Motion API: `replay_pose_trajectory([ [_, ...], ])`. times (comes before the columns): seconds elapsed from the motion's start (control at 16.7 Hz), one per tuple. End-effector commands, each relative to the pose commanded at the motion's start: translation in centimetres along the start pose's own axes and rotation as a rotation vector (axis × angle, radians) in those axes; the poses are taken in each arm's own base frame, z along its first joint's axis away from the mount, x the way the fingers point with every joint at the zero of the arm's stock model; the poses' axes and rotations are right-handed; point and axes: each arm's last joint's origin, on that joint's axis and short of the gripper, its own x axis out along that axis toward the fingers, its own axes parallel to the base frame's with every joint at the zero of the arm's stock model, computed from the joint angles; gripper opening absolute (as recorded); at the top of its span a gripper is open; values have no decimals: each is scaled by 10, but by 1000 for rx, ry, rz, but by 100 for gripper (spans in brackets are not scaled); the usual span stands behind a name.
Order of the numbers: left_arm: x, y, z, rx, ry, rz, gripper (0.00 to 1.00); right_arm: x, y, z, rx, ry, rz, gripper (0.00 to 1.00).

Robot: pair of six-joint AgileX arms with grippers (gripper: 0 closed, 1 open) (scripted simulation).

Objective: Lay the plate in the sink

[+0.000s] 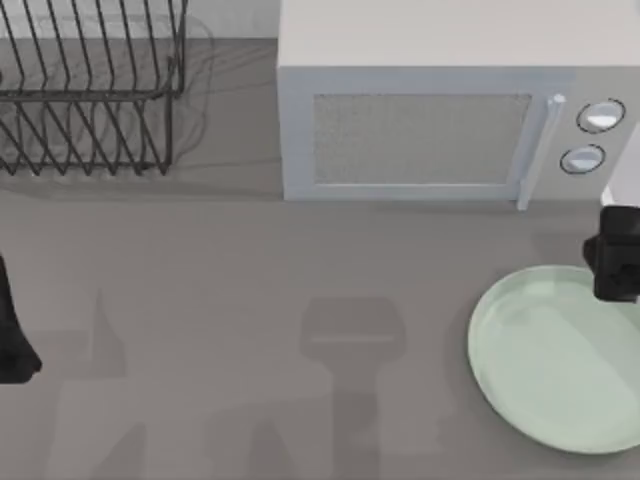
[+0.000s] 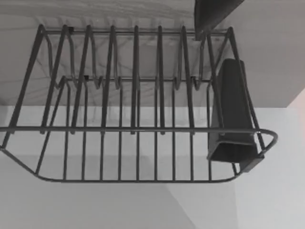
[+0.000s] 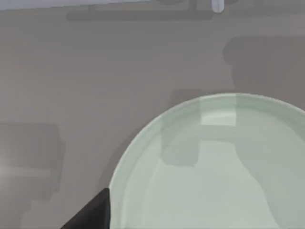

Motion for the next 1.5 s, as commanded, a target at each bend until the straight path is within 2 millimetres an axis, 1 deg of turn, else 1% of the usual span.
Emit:
replay_pose_trajectory([
  [0.18,0,0,0,0,0,0,100,38,33,24,16,266,-50,100],
  [0.3,0,0,0,0,0,0,100,66,55,32,18,416,-100,100],
  [0.48,0,0,0,0,0,0,100,102,82,32,13,583,-176,100],
  [0.66,0,0,0,0,0,0,100,122,99,29,6,670,-227,100],
  [0.78,0,0,0,0,0,0,100,126,103,28,4,688,-238,100],
  [1.02,0,0,0,0,0,0,100,126,101,29,8,686,-238,100],
  [1.14,0,0,0,0,0,0,100,131,100,25,7,692,-242,100],
  [1.26,0,0,0,0,0,0,100,145,97,15,6,696,-244,100],
  [1.5,0,0,0,0,0,0,100,182,90,-13,7,672,-228,100],
])
